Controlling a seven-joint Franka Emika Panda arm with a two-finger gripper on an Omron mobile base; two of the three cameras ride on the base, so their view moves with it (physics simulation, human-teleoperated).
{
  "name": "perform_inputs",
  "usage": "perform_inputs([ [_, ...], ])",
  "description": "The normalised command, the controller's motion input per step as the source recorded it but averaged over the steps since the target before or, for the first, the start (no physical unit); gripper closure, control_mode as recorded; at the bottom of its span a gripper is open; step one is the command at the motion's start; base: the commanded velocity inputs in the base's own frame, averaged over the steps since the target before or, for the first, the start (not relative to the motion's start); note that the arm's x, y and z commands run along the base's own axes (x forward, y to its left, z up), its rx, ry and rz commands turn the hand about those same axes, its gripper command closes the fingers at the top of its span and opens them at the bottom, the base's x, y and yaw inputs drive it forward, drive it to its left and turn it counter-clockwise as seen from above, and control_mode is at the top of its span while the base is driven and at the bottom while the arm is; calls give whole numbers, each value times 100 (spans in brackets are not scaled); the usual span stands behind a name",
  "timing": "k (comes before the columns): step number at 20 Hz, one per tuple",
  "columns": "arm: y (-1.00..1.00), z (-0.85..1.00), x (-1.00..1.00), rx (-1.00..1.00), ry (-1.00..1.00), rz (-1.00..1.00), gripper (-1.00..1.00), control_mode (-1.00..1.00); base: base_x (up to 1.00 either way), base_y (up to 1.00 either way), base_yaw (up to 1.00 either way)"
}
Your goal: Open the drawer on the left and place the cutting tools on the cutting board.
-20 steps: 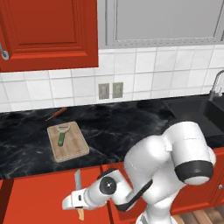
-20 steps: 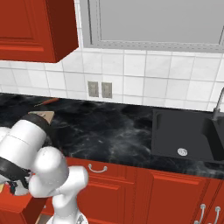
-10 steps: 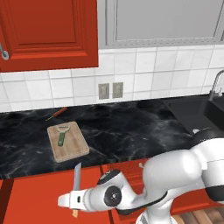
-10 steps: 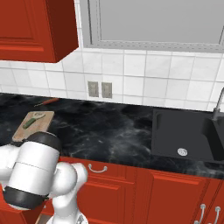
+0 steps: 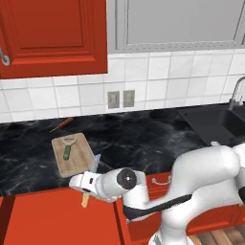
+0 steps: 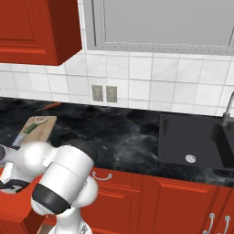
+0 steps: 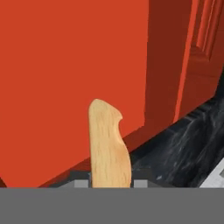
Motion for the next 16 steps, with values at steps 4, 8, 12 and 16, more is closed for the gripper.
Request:
perform_inputs([
  [4,0,100,88,-1,37,-22,100,-100,0,0,0],
  [8,7,87,66,-18,34,-25,100,-100,0,0,0],
  [12,11,2,11,-14,3,-5,100,-100,0,0,0],
  [16,3,0,29,-18,3,-1,100,-100,0,0,0],
])
